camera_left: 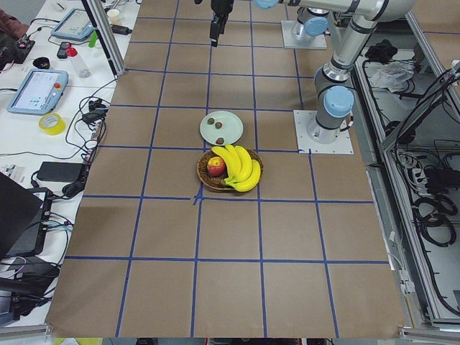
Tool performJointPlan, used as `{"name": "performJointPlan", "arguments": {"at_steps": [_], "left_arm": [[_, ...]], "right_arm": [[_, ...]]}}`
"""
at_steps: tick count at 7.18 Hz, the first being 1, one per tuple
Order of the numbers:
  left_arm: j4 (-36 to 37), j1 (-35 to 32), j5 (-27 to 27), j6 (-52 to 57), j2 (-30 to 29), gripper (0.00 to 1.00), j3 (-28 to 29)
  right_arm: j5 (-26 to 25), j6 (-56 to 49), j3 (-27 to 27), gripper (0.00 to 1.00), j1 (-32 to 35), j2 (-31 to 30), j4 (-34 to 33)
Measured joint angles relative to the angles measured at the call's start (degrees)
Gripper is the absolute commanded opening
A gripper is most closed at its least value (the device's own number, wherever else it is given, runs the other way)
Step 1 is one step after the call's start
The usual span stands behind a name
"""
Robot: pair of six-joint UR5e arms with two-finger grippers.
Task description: Collect all strawberries into plate
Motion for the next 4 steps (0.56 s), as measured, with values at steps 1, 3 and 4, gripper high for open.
{"name": "performJointPlan", "arguments": {"at_steps": [1,3,4], "left_arm": [[0.41,-1.12,-0.03,-1.06,-0.63,0.9,0.24],[0.89,-0.91,0.01,-1.54,-1.38,0.9,0.63],[0.91,-0.58,-0.18,-1.67,-1.46,0.9,0.83]], "right_arm": [[-0.04,-0.13,0.03,1.0,-0.04,0.01,0.01],[0.07,-0.32,0.07,1.0,-0.11,0.0,0.02],[0.17,-0.39,0.08,1.0,-0.14,-0.01,0.0]]}}
